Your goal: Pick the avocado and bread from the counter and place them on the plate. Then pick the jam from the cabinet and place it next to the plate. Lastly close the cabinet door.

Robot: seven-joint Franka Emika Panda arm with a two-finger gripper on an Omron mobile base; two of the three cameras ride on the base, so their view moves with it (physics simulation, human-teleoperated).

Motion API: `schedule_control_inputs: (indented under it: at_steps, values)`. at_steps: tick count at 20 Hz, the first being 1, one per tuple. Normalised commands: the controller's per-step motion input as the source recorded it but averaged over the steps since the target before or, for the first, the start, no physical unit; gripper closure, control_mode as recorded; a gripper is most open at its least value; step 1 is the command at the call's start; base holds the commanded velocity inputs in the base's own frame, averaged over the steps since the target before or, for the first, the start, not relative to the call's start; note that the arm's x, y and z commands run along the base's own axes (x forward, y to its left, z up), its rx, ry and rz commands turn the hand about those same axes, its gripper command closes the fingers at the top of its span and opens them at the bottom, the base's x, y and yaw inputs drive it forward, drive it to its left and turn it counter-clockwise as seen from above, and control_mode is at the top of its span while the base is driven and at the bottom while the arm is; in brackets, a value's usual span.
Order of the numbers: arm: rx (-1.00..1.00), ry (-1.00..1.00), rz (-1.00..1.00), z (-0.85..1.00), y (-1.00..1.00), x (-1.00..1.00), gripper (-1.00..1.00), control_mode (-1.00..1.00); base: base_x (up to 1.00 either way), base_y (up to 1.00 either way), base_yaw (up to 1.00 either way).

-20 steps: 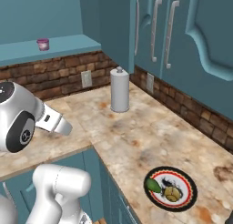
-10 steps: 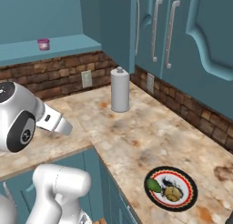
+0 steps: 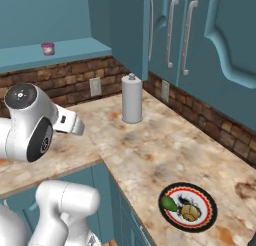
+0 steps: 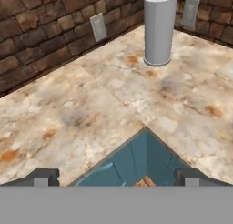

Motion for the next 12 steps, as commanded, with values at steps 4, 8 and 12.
schedule_control_inputs:
  at_steps: [4, 8, 12]
  values:
    - [0.04, -0.13, 0.33, 0.43, 0.12, 0.09, -1.00, -1.00, 0.00, 0.00, 0.00]
    - [0.01, -0.15, 0.32, 0.35, 0.26, 0.07, -1.00, -1.00, 0.00, 0.00, 0.00]
    - [0.00, -0.16, 0.26, 0.33, 0.36, 0.07, -1.00, -1.00, 0.00, 0.00, 0.00]
